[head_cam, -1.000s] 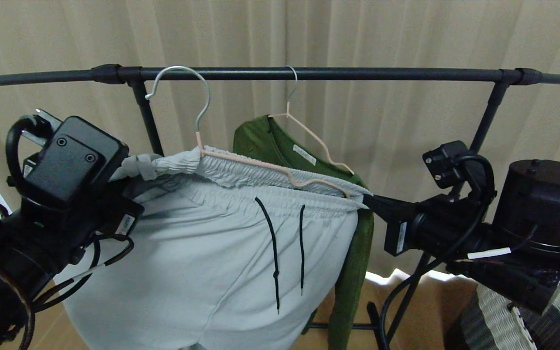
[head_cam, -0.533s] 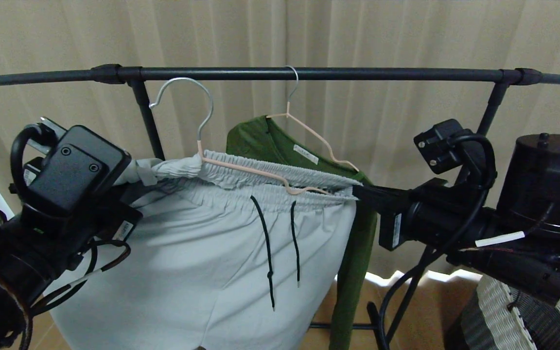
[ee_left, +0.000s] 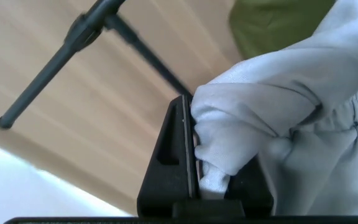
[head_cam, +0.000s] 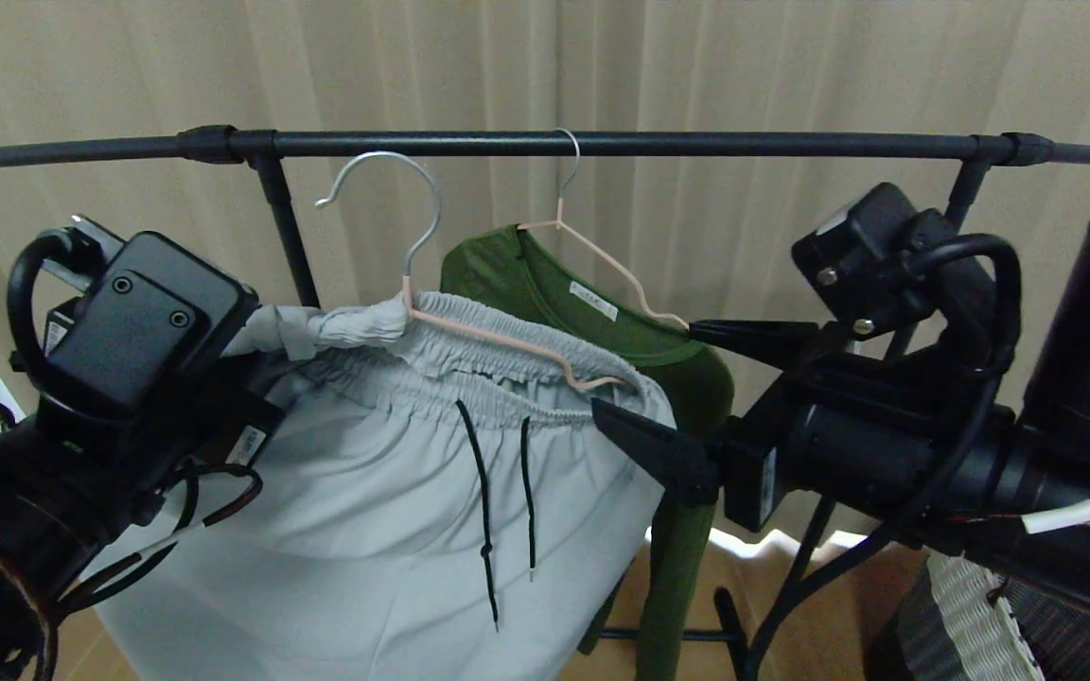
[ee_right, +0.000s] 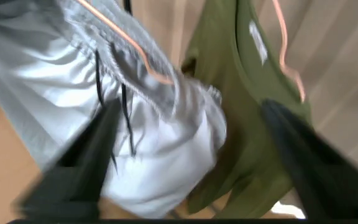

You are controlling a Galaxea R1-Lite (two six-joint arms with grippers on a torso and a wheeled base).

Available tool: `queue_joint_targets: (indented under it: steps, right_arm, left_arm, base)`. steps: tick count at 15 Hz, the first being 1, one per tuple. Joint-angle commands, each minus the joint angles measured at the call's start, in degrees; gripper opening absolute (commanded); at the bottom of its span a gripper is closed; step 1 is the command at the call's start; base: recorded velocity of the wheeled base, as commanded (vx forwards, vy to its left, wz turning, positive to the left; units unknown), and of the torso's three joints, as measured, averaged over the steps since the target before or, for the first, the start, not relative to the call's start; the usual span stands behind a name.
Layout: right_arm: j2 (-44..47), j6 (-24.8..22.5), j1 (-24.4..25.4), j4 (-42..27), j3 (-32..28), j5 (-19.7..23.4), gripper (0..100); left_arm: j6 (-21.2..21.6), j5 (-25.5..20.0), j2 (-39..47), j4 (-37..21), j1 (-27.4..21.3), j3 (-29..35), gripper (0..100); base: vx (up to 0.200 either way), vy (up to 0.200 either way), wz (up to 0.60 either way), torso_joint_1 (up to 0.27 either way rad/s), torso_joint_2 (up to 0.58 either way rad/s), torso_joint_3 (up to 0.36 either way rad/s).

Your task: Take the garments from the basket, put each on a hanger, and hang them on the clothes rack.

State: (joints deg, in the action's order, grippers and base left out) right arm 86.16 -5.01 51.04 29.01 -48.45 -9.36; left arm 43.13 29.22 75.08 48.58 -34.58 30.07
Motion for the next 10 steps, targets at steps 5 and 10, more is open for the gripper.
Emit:
queue_joint_targets:
  steps: [5, 10]
  right_arm:
    - [13.59, -14.50, 1.60, 8.16, -6.66, -4.44, 100]
    - [15.00, -20.21, -0.07, 10.63, -7.80, -7.95, 100]
  left_arm:
    - [-0.15, -0.04, -0.81, 0.02, -2.68, -0.10, 0]
    - [-1.12, -0.13, -1.78, -0.06, -3.30, -1.16, 0]
  base:
    - [0.000, 0.000, 0.00, 0.000, 0.00, 0.000]
    - [0.000, 0.000, 0.00, 0.000, 0.00, 0.000]
